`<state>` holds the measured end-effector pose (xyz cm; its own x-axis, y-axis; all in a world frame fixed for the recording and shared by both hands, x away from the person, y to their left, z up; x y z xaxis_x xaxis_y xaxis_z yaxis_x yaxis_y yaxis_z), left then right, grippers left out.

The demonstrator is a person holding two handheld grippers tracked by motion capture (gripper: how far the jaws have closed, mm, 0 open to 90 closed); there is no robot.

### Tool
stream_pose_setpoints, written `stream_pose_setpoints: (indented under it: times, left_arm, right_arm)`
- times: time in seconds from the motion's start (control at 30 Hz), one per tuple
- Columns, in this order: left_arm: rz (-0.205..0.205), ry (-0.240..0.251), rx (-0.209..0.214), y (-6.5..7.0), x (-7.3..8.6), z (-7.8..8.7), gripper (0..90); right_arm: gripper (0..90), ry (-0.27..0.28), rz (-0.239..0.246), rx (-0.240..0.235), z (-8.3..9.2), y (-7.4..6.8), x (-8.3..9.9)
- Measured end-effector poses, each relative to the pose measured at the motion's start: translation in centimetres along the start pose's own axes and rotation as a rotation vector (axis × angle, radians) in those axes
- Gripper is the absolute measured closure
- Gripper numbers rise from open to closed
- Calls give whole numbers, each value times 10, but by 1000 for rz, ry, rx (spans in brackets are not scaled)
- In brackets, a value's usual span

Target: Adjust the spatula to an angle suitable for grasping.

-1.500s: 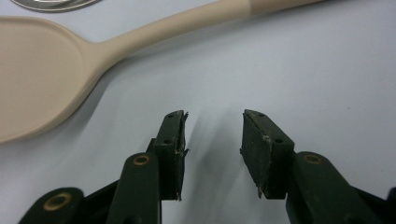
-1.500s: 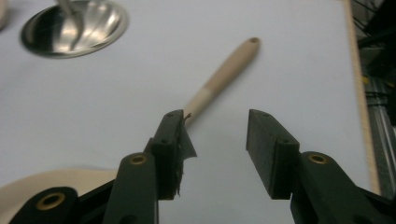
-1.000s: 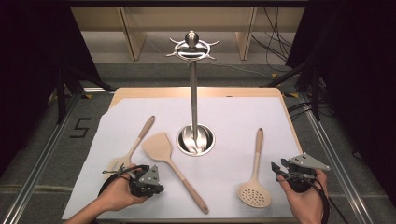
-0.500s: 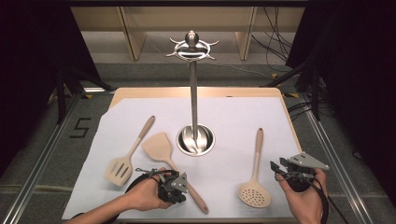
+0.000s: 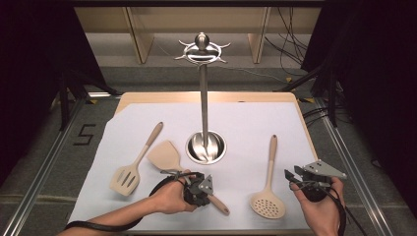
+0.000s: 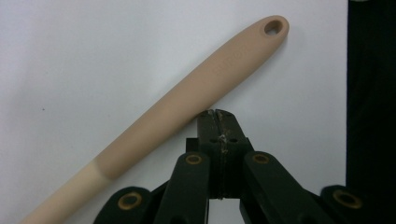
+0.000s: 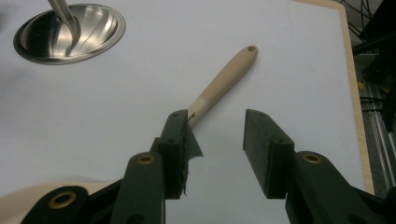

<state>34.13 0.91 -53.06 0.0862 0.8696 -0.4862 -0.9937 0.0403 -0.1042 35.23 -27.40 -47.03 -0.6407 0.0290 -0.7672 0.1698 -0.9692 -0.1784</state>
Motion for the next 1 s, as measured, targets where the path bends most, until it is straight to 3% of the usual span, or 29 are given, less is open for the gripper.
stream_pose_setpoints:
  times: [0.03,0.07,0.17,0.23,0.27,0.3,0.33,0.37,0.4,0.47,0.53,0.57,0.6,0.63,0.7,0.83,0.9,1.0]
  left_arm:
    - [0,10,-32,-4,-2,-3,897]
    - [-20,-36,-24,-7,-1,-1,896]
    - [-36,-26,-48,-10,-3,-2,896]
    - [-51,-24,-41,-11,-4,-1,874]
    - [-71,-17,-35,-12,-5,2,747]
    - [-98,-18,-31,-13,-6,6,747]
    - [-102,21,-54,-16,-10,10,693]
    - [-130,24,-65,-19,-11,14,570]
    - [-165,22,-77,-24,-12,19,570]
    - [-162,-22,-56,-31,-8,23,470]
    - [-185,-55,-43,-38,-3,21,442]
    - [-203,-92,-26,-41,2,19,442]
    - [-257,-137,-15,-44,7,18,442]
    - [-263,-121,-9,-43,8,14,449]
    - [-286,-136,14,-45,12,10,474]
    - [-270,-130,38,-50,14,5,551]
    - [-282,-137,37,-53,16,5,581]
    - [-266,-143,54,-55,15,5,580]
  right_arm:
    - [614,0,0,0,0,0,0]
    - [614,5,9,1,-1,1,0]
    - [613,-3,2,-1,-1,0,1]
    - [612,-8,-17,-8,-2,-3,2]
    - [611,-3,3,-12,-2,-2,1]
    - [611,-3,3,-12,-2,-2,1]
    - [610,-6,-10,-13,-2,-4,1]
    - [610,-1,-10,-13,-1,-4,1]
    - [610,-1,-10,-13,-1,-4,1]
    - [610,-10,-4,-11,-1,-3,1]
    - [609,-10,6,-12,-2,-3,1]
    - [609,-10,6,-12,-2,-3,1]
    - [609,-5,-1,-14,-2,-3,1]
    - [609,-8,-11,-15,-2,-4,1]
    - [608,-14,-7,-12,-1,-3,1]
    - [608,-11,-6,-16,-2,-1,1]
    - [608,-13,-15,-17,-2,-2,2]
    - [608,-11,-3,-19,-2,-3,1]
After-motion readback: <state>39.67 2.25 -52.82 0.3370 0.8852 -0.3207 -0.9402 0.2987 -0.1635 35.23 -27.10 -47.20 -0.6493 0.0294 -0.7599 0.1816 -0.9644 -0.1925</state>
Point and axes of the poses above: each handheld gripper's, and its own axes: z roughly backward along the jaws, x roughly out of its underside, y roughly to its right, the point moved 7 cm from there along -z, roughly forward along the jaws, and after that the axes turned 13 degrees about -z, right-handed, at the moved point
